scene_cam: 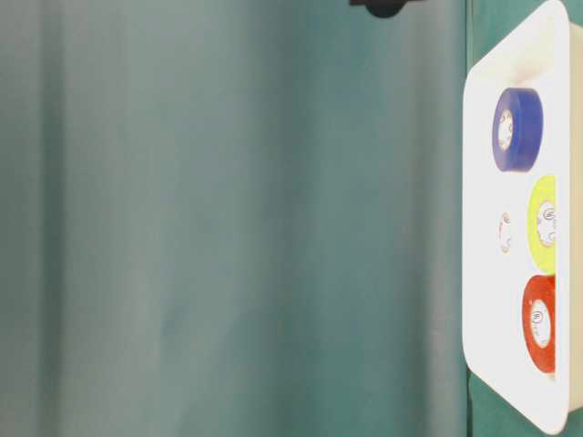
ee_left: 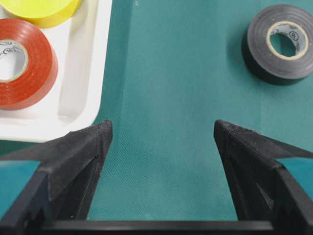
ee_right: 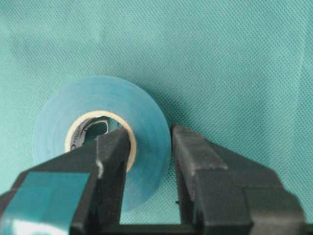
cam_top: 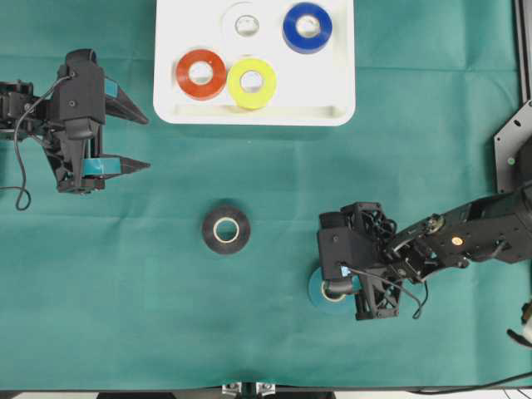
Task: Put the tape alternately from left to right into the white case.
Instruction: 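Move the right gripper to the teal roll and grasp its hole, then lift the teal roll and carry it into the tray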
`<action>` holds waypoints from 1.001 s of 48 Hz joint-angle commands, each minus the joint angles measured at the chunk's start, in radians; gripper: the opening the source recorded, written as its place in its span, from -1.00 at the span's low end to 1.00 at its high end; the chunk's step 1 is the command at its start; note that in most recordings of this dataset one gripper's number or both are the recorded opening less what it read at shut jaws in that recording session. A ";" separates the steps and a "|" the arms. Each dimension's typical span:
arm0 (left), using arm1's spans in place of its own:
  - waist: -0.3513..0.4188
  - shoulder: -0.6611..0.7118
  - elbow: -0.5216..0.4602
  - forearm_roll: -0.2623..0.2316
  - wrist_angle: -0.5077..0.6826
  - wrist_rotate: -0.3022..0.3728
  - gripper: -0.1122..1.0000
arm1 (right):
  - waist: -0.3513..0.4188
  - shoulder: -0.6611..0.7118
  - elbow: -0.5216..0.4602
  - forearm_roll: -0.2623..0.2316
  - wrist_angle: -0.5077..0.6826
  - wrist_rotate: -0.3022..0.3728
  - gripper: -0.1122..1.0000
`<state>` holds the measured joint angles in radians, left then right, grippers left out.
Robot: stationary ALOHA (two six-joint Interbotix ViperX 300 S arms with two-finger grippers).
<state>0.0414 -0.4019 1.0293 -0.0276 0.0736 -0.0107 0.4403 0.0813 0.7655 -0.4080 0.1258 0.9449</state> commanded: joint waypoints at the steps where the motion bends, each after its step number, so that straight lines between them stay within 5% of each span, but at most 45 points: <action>1: -0.003 -0.005 -0.009 0.000 -0.005 -0.002 0.75 | -0.002 -0.021 -0.020 -0.003 -0.006 0.000 -0.34; 34: -0.003 -0.017 0.000 -0.002 0.000 0.002 0.74 | -0.049 -0.250 -0.031 -0.055 0.129 -0.002 -0.34; 48: -0.003 -0.018 0.000 -0.002 0.000 0.000 0.74 | -0.155 -0.247 -0.037 -0.089 0.115 -0.006 -0.34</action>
<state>0.0414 -0.4111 1.0385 -0.0261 0.0767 -0.0107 0.3191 -0.1473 0.7593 -0.4801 0.2546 0.9388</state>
